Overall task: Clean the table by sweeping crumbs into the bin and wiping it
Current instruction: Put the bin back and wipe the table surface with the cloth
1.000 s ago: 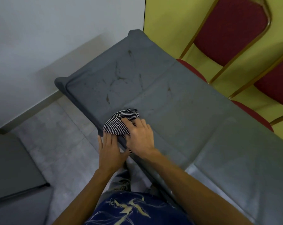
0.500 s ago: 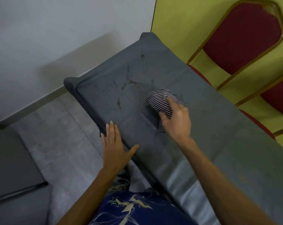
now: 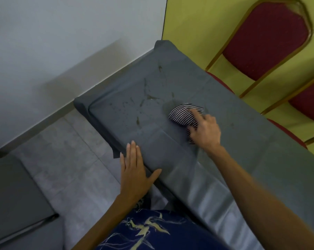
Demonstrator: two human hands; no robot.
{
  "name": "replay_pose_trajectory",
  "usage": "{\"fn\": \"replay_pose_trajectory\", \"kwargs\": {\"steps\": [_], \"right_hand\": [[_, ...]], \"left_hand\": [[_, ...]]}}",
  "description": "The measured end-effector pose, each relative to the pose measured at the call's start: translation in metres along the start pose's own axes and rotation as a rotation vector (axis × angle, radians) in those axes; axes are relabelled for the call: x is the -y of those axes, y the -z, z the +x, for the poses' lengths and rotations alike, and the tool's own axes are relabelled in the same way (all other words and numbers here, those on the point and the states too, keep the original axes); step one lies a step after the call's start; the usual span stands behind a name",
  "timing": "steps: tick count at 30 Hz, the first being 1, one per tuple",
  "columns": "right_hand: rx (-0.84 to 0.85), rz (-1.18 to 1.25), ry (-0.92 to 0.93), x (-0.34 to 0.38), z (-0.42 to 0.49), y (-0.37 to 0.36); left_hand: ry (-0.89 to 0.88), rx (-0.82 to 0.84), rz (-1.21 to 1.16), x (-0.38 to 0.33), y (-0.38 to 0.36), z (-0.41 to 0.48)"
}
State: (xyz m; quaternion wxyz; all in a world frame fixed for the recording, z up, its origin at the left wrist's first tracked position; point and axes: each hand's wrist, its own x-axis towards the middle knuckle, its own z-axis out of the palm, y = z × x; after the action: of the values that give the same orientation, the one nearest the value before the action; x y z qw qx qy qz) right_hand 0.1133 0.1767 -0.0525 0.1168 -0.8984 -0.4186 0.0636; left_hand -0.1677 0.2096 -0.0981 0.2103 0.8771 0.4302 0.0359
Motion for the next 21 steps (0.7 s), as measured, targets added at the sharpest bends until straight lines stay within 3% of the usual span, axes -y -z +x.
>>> {"fn": "replay_pose_trajectory", "kwargs": {"steps": [2,4,7,10,15,18,21], "right_hand": [[0.007,0.065,-0.130,-0.003,0.009,0.006],[-0.047,0.155,-0.139,0.017,0.002,0.008],[-0.073,0.286,0.039,0.076,-0.037,-0.009],[-0.004,0.144,0.280,0.126,-0.082,-0.041],[0.042,0.027,0.347,0.114,-0.068,-0.037],[0.002,-0.019,0.276,0.075,-0.031,-0.021],[-0.040,-0.013,0.022,0.034,0.009,-0.004]], "left_hand": [[0.027,0.006,0.001,0.007,0.006,0.006],[0.083,0.001,-0.017,0.014,0.012,0.015],[0.123,0.005,-0.046,0.023,0.014,0.024],[0.089,0.033,-0.036,0.027,0.010,0.021],[0.110,0.000,-0.028,0.027,0.012,0.022],[0.098,-0.019,-0.012,0.023,0.015,0.020],[0.112,0.003,-0.022,0.020,0.017,0.018]]}}
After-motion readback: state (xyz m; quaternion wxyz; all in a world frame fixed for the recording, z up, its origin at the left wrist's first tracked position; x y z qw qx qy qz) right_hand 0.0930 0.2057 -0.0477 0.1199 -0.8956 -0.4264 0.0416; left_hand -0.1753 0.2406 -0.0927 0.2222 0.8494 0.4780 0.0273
